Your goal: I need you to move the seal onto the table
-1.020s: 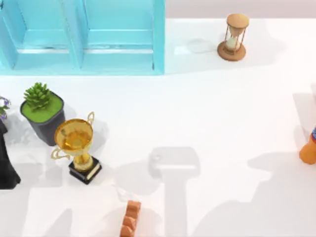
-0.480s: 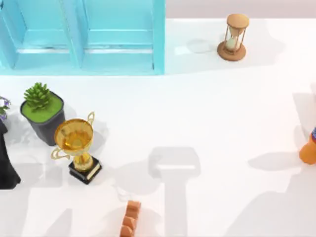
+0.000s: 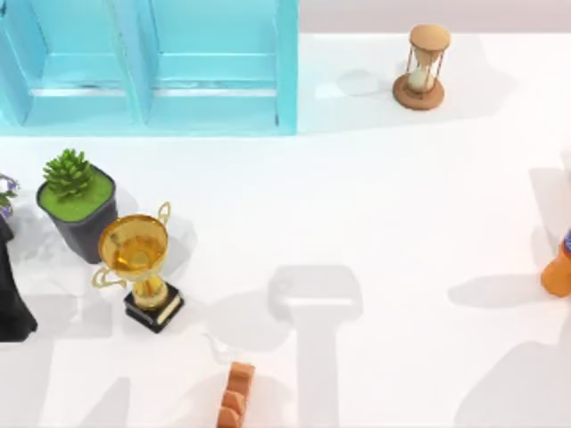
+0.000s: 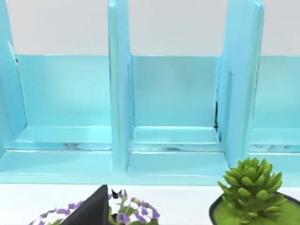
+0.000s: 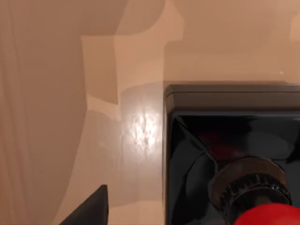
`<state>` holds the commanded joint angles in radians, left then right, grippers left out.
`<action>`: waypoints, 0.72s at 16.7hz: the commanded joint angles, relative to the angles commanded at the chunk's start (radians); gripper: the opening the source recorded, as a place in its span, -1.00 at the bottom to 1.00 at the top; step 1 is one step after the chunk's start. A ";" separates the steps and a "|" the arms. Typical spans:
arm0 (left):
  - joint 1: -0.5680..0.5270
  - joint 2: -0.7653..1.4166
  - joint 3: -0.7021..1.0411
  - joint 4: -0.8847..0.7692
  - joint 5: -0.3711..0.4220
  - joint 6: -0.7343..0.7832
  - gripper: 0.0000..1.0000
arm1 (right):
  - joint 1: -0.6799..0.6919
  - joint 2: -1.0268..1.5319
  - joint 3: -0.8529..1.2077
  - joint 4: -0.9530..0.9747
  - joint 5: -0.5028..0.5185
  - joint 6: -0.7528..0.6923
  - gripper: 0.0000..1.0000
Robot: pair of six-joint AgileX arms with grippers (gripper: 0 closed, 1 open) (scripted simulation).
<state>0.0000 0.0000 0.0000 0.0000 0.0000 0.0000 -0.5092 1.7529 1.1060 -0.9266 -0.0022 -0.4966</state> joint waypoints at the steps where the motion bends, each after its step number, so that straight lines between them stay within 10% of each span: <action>1: 0.000 0.000 0.000 0.000 0.000 0.000 1.00 | 0.000 0.000 0.000 0.000 0.000 0.000 1.00; 12: 0.000 0.000 0.000 0.000 0.000 0.000 1.00 | 0.000 0.000 0.000 0.000 0.000 0.000 -0.66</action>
<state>0.0000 0.0000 0.0000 0.0000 0.0000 0.0000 -0.5092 1.7529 1.1060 -0.9266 -0.0022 -0.4966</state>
